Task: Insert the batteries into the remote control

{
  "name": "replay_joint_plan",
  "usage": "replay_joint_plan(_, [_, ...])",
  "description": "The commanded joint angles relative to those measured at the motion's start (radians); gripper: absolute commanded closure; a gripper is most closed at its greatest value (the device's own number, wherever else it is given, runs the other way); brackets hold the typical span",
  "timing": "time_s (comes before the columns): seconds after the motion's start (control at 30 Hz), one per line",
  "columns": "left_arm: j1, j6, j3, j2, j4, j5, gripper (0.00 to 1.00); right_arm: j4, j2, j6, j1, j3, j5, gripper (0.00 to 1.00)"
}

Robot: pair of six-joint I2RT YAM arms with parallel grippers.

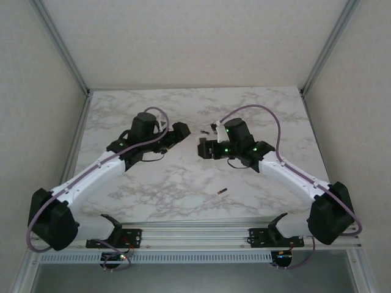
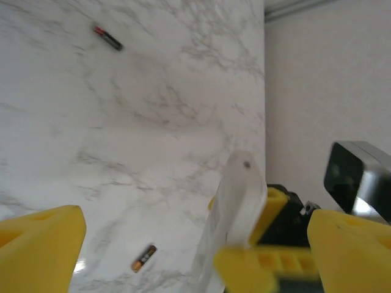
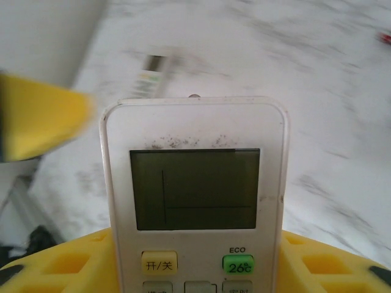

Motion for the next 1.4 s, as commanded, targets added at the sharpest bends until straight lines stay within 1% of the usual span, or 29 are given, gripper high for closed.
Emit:
replay_joint_plan(0.0, [-0.048,0.022,0.075,0.027,-0.023,0.040,0.15,0.079,-0.021,-0.059,0.037,0.000,-0.068,0.57])
replay_joint_plan(0.13, [-0.081,-0.008,0.061,0.039,-0.004,0.020,0.28,0.092,-0.031,-0.117,0.072,0.019,-0.091,0.56])
replay_joint_plan(0.2, [-0.096,-0.021,0.054,0.042,0.009,0.020,0.39,0.074,-0.018,-0.140,0.103,0.040,-0.079,0.55])
replay_joint_plan(0.33, [-0.129,-0.017,0.055,0.044,-0.003,0.008,0.60,0.064,0.005,-0.157,0.108,0.066,-0.061,0.55])
replay_joint_plan(0.4, [-0.132,-0.016,0.053,0.040,-0.035,-0.014,0.72,0.092,0.004,-0.160,0.111,0.063,-0.066,0.55])
replay_joint_plan(0.5, [-0.133,-0.021,0.051,0.023,-0.068,-0.054,0.87,0.097,0.006,-0.168,0.116,0.069,-0.060,0.53])
replay_joint_plan(0.53, [-0.132,-0.024,0.053,0.017,-0.072,-0.066,0.90,0.095,0.003,-0.170,0.117,0.073,-0.060,0.52])
replay_joint_plan(0.57, [-0.131,-0.028,0.056,0.012,-0.082,-0.085,0.93,0.090,-0.002,-0.176,0.118,0.077,-0.057,0.47])
replay_joint_plan(0.6, [-0.129,-0.035,0.065,0.009,-0.103,-0.114,0.96,0.075,-0.010,-0.186,0.117,0.084,-0.046,0.39])
replay_joint_plan(0.63, [-0.127,-0.041,0.079,0.008,-0.138,-0.143,0.98,0.058,-0.024,-0.200,0.118,0.093,-0.018,0.34])
replay_joint_plan(0.67, [-0.123,-0.049,0.096,0.009,-0.187,-0.180,1.00,0.034,-0.049,-0.228,0.123,0.100,0.019,0.31])
replay_joint_plan(0.7, [-0.121,-0.066,0.109,0.007,-0.231,-0.218,1.00,0.029,-0.084,-0.265,0.127,0.093,0.082,0.28])
replay_joint_plan(0.77, [-0.112,-0.150,0.117,0.002,-0.316,-0.299,1.00,0.081,-0.166,-0.358,0.140,0.022,0.190,0.24])
replay_joint_plan(0.8, [-0.104,-0.196,0.113,-0.003,-0.339,-0.318,1.00,0.137,-0.208,-0.424,0.155,-0.032,0.219,0.22])
replay_joint_plan(0.87, [-0.092,-0.305,0.089,-0.022,-0.355,-0.320,1.00,0.266,-0.287,-0.557,0.197,-0.158,0.267,0.20])
replay_joint_plan(0.9, [-0.089,-0.370,0.073,-0.036,-0.348,-0.317,1.00,0.351,-0.326,-0.640,0.226,-0.232,0.290,0.19])
replay_joint_plan(1.0, [-0.084,-0.510,0.036,-0.081,-0.321,-0.327,1.00,0.534,-0.388,-0.859,0.302,-0.384,0.341,0.18])
replay_joint_plan(1.1, [-0.076,-0.576,0.047,-0.104,-0.366,-0.368,1.00,0.575,-0.376,-1.048,0.357,-0.430,0.368,0.19])
replay_joint_plan(1.17, [-0.069,-0.590,0.052,-0.112,-0.378,-0.364,1.00,0.593,-0.335,-1.128,0.372,-0.434,0.398,0.21])
replay_joint_plan(1.27, [-0.064,-0.595,0.058,-0.119,-0.386,-0.353,1.00,0.718,-0.247,-1.200,0.373,-0.438,0.478,0.27])
replay_joint_plan(1.37, [-0.061,-0.598,0.057,-0.125,-0.406,-0.359,1.00,0.779,-0.182,-1.216,0.373,-0.407,0.493,0.34])
